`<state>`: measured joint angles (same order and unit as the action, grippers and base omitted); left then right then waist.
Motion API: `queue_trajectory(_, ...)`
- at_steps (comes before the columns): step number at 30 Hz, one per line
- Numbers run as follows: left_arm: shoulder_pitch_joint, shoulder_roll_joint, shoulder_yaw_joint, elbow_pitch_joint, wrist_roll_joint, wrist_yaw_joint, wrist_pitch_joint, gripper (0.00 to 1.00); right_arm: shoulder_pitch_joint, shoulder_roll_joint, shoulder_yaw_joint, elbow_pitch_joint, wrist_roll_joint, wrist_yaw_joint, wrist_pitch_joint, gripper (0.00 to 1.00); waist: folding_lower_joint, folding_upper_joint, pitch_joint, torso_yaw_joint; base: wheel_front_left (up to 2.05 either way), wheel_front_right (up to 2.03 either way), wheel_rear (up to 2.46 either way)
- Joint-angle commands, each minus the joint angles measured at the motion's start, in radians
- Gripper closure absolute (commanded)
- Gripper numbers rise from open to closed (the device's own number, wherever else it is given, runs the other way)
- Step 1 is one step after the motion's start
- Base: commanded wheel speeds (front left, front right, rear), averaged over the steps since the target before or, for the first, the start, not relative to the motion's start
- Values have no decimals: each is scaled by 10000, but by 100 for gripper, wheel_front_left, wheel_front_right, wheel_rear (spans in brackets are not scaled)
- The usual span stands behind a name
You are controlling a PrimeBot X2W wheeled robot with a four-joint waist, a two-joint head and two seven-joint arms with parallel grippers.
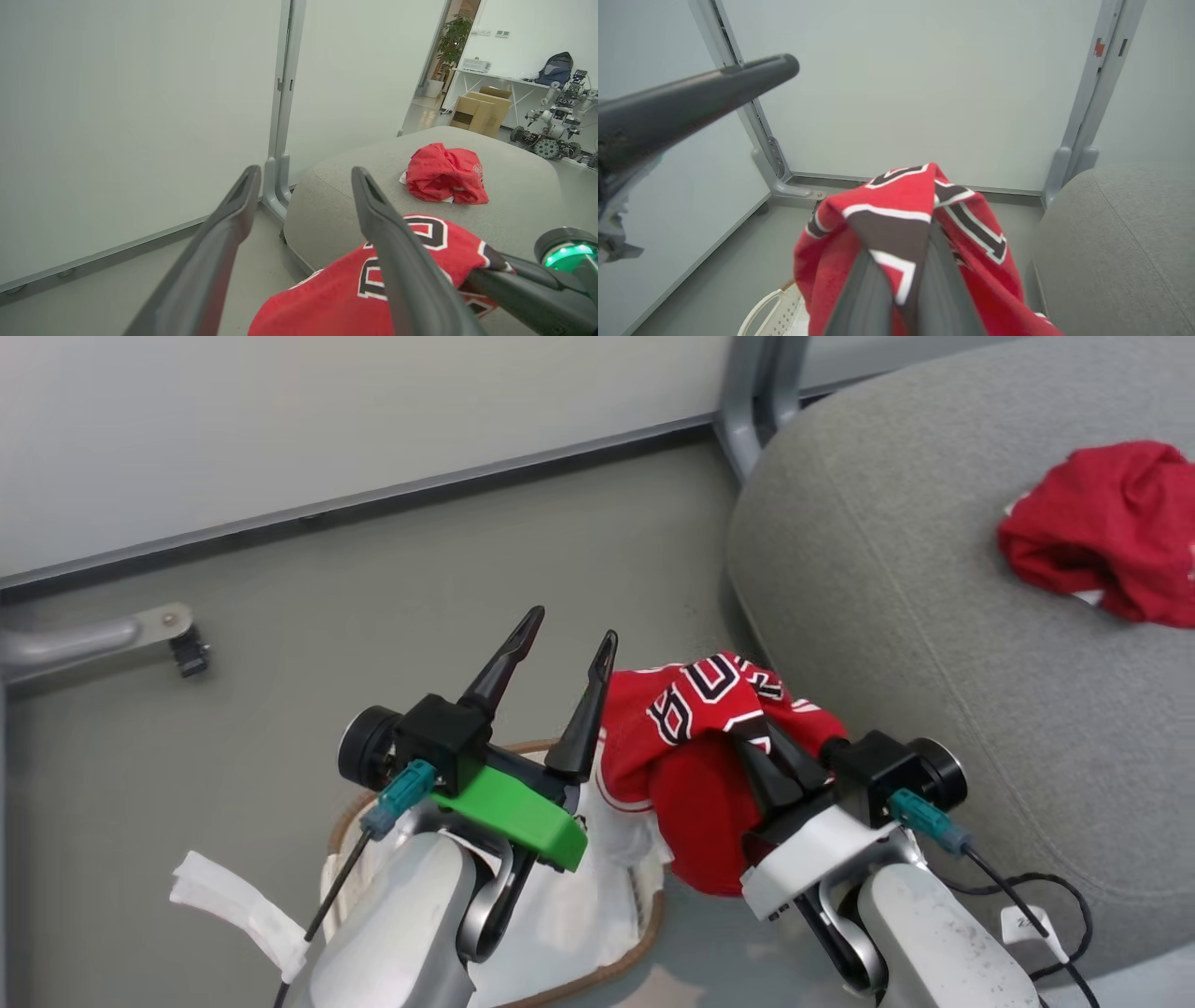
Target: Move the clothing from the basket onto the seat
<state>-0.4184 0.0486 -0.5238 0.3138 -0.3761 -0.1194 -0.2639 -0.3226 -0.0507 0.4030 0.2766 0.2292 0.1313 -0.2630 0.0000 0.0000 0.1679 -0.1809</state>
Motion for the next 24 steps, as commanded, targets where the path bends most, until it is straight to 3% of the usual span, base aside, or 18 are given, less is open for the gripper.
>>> queue_trajectory(1, 17, 46, 11, 130, 143, -45, -7, 0, 64, -23, -14, -71, 44, -11, -24, 100, 0, 0, 482, -1477, 0, 0, 0)
queue_trajectory(11, -196, 55, 206, 596, 534, -122, -7, 0, 79, -15, -2, -366, 486, -11, -24, 100, 0, 0, 851, -3380, 0, 0, 0)
queue_trajectory(19, -580, 209, -369, 1036, 312, -120, -9, 0, -980, -27, -916, -432, -15, -11, -24, 100, 0, 0, 1423, -3569, 0, 0, 0)
queue_trajectory(24, -703, 436, -347, 1240, 275, -121, -7, 0, -2484, -640, -1589, -460, -371, -12, -24, 100, 0, 0, 1780, -3559, 0, 0, 0)
